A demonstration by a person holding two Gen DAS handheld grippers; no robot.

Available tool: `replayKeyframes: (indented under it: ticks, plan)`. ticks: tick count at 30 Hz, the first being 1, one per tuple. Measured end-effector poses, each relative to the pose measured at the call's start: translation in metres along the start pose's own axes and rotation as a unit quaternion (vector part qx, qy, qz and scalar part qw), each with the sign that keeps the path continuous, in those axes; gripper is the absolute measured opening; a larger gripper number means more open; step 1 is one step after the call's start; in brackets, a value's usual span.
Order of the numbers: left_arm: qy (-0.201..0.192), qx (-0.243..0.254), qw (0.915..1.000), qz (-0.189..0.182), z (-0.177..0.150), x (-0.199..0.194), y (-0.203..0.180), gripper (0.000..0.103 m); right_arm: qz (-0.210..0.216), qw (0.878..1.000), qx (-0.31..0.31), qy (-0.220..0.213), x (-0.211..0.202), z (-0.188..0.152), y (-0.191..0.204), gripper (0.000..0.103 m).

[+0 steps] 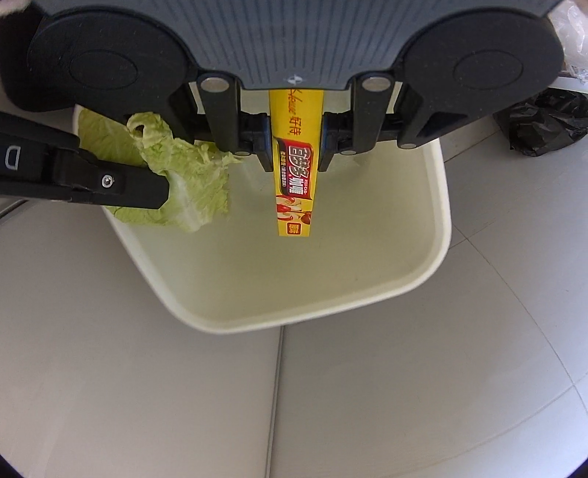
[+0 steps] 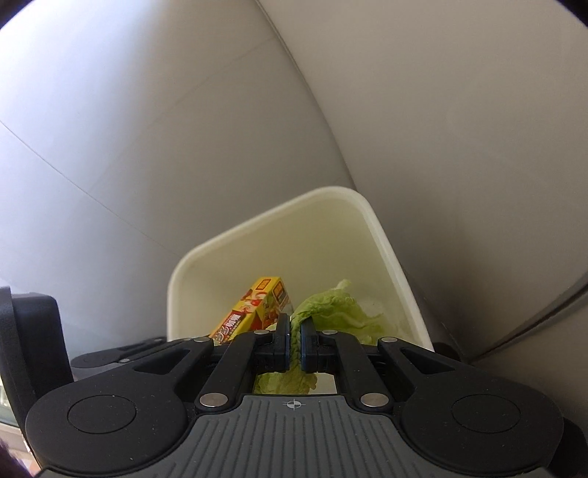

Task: Collect trash
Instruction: 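Open the left tool over the bin while the right tool releases the cabbage leaf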

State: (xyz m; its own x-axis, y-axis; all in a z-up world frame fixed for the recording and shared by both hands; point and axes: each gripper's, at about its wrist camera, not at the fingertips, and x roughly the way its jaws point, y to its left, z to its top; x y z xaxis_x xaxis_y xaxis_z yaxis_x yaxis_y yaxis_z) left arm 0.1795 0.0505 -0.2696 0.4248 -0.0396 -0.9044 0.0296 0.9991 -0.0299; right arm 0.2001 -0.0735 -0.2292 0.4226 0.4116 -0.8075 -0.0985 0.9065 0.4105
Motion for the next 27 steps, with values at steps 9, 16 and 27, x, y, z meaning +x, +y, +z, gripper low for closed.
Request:
replayKeyframes:
  ticks: [9,16,27]
  plan:
    - [0.035,0.005,0.9993,0.012,0.009,0.009,-0.009,0.021,-0.020,1.000,0.004,0.022,0.021,0.011,-0.009,0.006]
    - [0.039,0.010,0.9992,0.004,0.031,0.008,-0.019,0.032,-0.029,0.998,0.025,0.040,0.024,0.015,-0.011,0.014]
    - [0.036,0.010,0.9993,-0.007,0.040,-0.010,-0.021,0.064,-0.029,0.998,0.044,0.028,0.015,0.021,-0.010,0.052]
